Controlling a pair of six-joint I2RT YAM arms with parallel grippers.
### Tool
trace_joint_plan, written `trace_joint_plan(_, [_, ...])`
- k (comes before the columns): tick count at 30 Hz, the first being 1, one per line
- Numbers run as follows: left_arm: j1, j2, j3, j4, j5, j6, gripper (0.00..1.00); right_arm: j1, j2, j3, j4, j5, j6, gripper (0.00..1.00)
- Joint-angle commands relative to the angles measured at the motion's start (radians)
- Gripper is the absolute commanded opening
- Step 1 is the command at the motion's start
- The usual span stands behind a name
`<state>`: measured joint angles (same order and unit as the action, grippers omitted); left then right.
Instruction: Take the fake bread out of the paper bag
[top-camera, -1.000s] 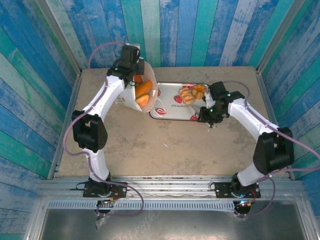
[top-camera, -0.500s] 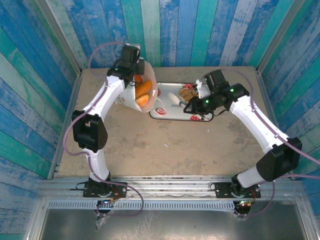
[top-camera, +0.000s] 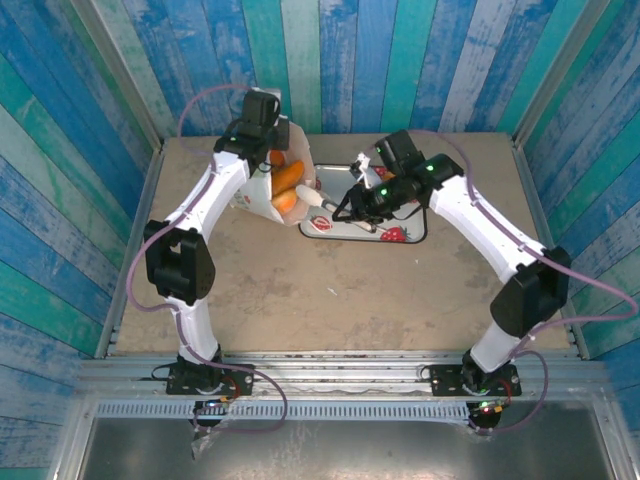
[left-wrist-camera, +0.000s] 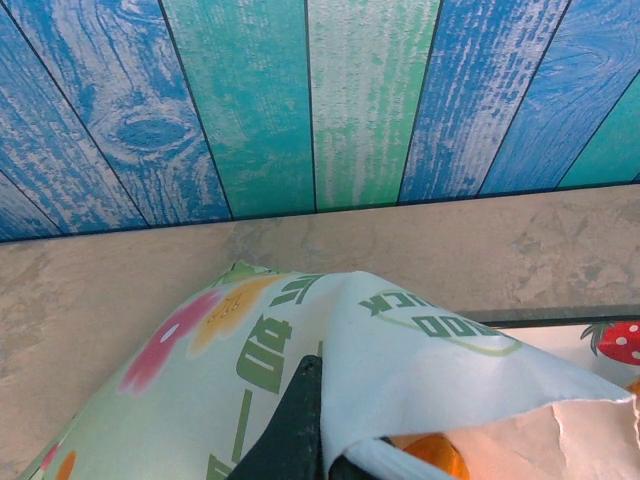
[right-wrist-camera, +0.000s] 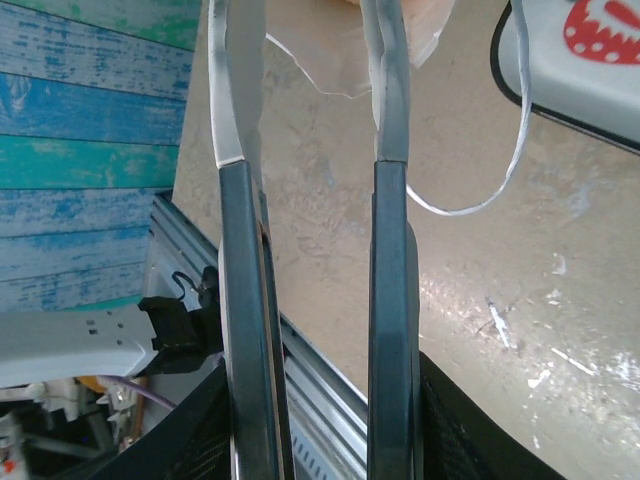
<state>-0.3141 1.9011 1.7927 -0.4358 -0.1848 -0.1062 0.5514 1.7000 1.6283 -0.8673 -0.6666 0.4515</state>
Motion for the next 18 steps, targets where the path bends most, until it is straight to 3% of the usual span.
trace_joint_plan(1, [0.001, -0.033, -0.022, -0.015, 0.006, -0.003, 0.0, 0.006, 0.04, 0.046, 0.021, -0.084, 0.035, 0.42])
trace_joint_plan(18, [0.001, -0.043, -0.065, 0.004, 0.025, 0.002, 0.0, 0.012, 0.206, 0.149, -0.007, -0.111, 0.081, 0.44])
